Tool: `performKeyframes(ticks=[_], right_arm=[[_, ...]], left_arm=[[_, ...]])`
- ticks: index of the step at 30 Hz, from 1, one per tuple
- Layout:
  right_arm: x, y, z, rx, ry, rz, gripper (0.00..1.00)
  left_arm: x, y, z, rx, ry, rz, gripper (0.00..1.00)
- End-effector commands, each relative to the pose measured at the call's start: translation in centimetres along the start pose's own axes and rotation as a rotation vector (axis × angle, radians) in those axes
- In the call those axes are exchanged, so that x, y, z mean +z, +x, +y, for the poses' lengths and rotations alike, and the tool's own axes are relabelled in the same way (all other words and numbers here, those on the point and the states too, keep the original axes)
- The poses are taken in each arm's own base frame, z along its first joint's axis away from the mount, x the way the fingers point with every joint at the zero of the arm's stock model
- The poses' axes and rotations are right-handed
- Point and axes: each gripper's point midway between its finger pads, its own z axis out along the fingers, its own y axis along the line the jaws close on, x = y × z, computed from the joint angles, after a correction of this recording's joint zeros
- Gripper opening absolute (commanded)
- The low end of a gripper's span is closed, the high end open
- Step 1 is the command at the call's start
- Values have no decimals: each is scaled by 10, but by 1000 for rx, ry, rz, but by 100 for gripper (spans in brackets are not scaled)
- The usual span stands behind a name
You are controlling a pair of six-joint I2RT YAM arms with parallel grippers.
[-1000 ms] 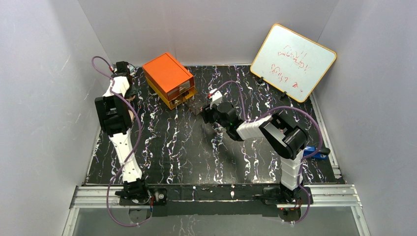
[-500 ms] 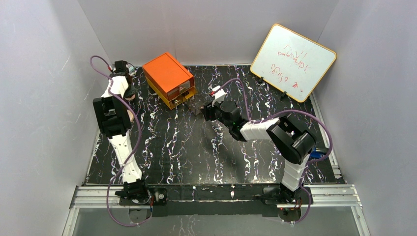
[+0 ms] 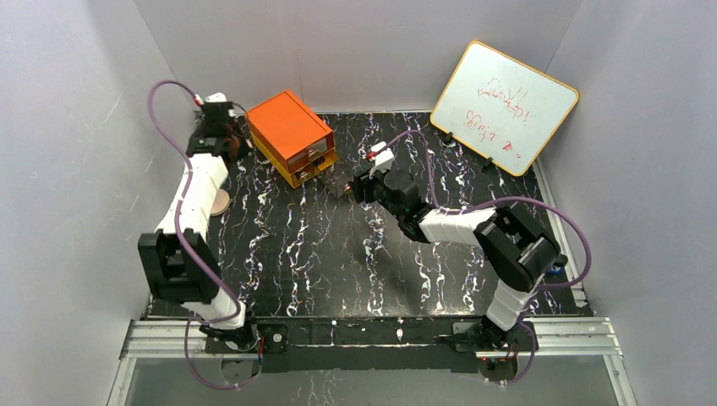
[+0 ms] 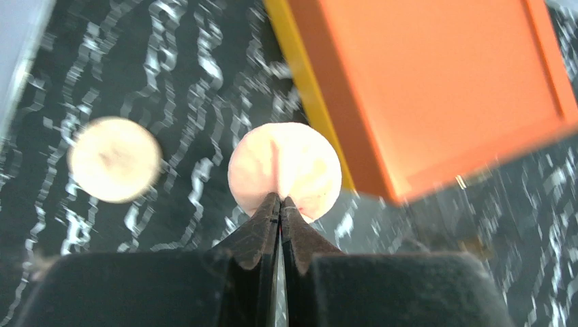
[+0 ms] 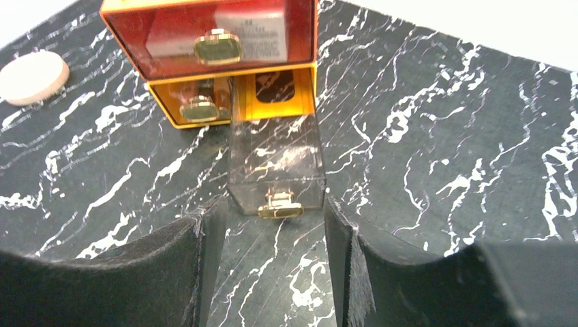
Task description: Organize the makeup
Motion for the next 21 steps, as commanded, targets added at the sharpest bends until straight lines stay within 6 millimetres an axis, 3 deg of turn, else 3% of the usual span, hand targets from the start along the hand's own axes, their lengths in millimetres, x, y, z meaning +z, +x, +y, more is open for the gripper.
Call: performKeyframes(ticks=[1,4,8,14,21], right_arm=[[-14,-45,-6,-2,46,-109,63],[-22,-57,-10,-2,65,-138,65],[-28,-67,-11,-1,72,-160,66],[-36,-74,-13,-4,80,-167,67],[-50,-71,-19,-9,102,-137,71]], left_arm=[[-39,46,-30,54,73,42,0],[-62,80,-60,73,165,68,0],[-75,135,-99,178,231,109,0],[-66,201,-140,288,268,175,0],[-53,245,-164,328,279,219,0]])
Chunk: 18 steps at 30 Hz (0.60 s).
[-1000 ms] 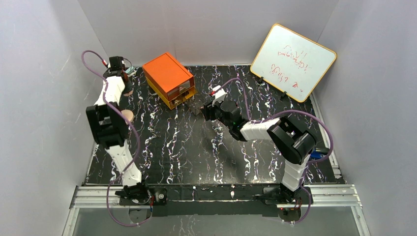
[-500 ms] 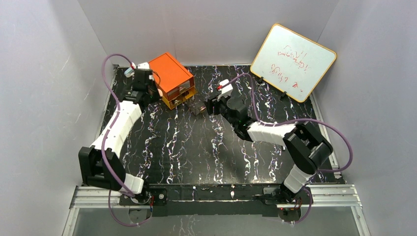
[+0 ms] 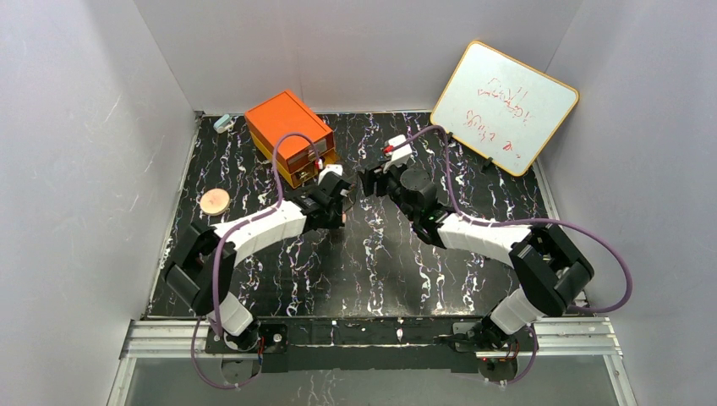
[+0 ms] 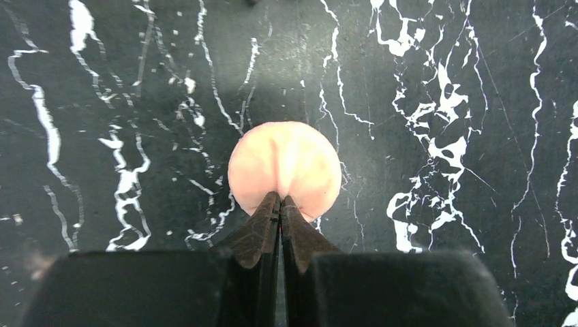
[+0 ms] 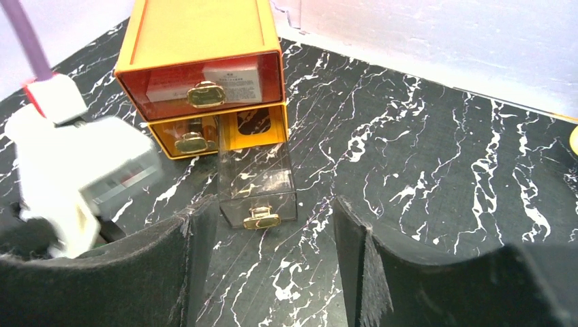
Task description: Organize the makeup
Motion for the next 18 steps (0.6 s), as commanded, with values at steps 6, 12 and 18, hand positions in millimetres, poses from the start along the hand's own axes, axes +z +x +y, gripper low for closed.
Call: performKeyframes(ticks=[6,12,18], right_arm=[[-27,-9,-12,0,44,-12,71],[-34,6,-15,-5,53,28,72],[-34,9,-12,-14,35,41,72]], left_arm=[[18,-1,-10,-53,-21,-45,35],[4,-20,-4,-59,-42,-116,73],[-41,-68,24,-78,-89,-227,82]])
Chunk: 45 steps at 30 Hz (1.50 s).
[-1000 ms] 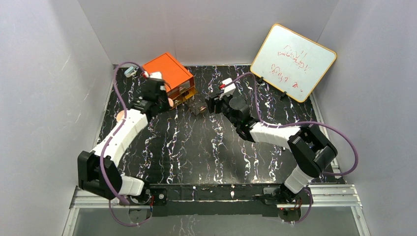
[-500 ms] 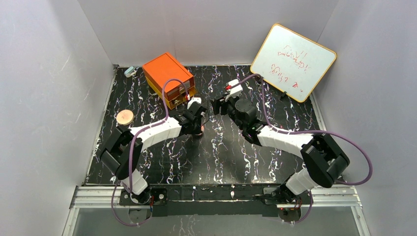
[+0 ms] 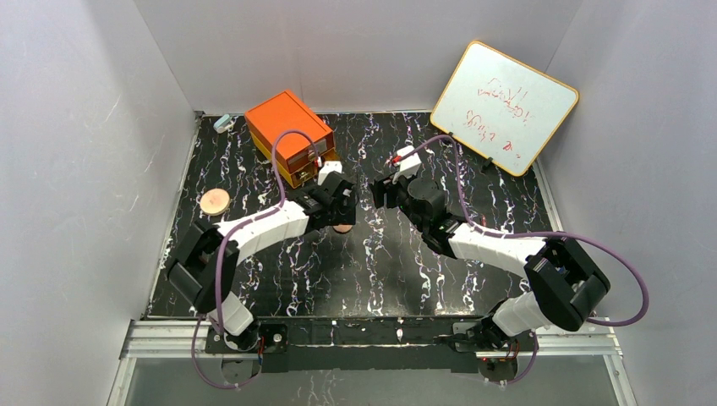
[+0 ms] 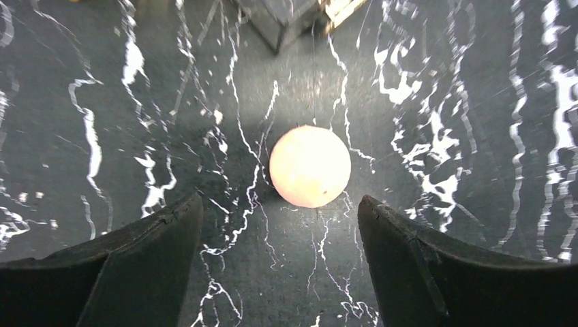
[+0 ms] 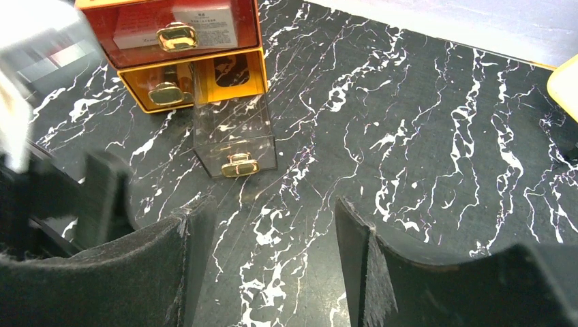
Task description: Organize the makeup
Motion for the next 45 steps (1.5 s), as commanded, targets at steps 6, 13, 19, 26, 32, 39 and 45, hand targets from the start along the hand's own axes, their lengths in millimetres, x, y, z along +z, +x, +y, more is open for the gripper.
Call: performKeyframes(ticks=[6,13,19,26,32,39,45], right_arm=[[-6,-17,25,-24,-107,-13,71],[-7,-6,73,-133,-186,27,67],[-7,7,93,-101,-235,67,64],[3,31,105,-91,-272,125,63],[15,45,115,-76,-302,150,63],[25,54,114,-77,-295,160,63],[37,64,103,-49,-256,172,62]], left_arm=[[-49,-79,129,-268,-124,-171,84],[-30,-47,223,-439,-300,-77,85],[-9,-21,275,-696,-328,-46,84],[5,-33,307,-712,-410,-34,82],[24,-54,325,-630,-447,20,81],[52,-67,332,-577,-430,81,67],[65,-52,334,-566,-446,139,63]])
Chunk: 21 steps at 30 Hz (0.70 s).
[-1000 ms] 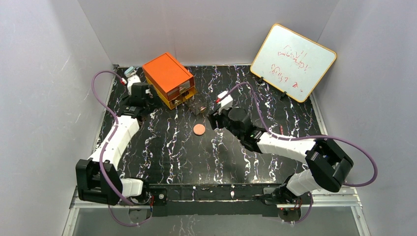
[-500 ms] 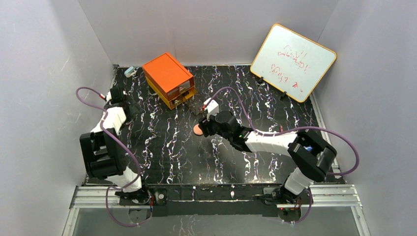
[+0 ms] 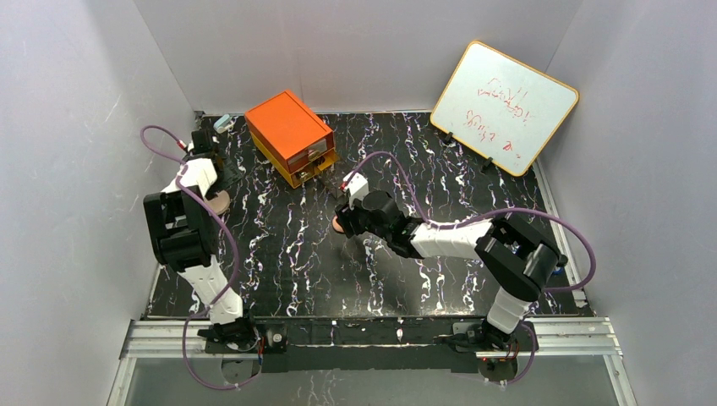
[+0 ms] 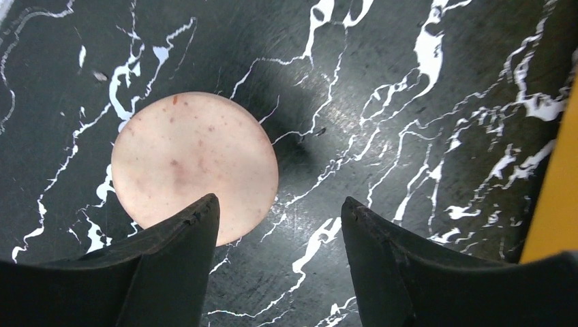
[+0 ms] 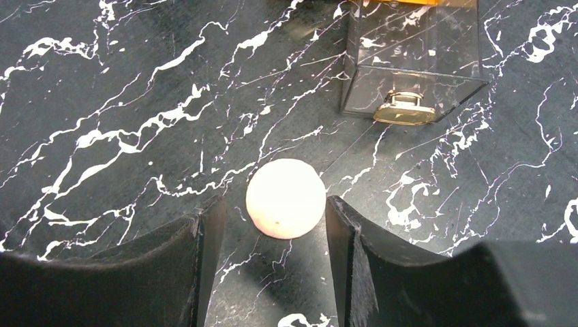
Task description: Organize the makeup
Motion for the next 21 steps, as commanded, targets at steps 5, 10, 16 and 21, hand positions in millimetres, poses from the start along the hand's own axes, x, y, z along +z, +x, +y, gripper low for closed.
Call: performKeyframes(ticks=[5,10,16,21], right_arm=[[31,-18,-29,86,95,-51,61],[51,-5,-37,98,113,8,61],[60,9,-36,107,103,44,61],[60,17,-38,108,111,68,61]], left_arm=[[10,8,9,39,-47,59,57],[18,15,14,55,-73,79,43],[22,19,18,74,-93,94,36],[26,24,19,82,-97,113,24]])
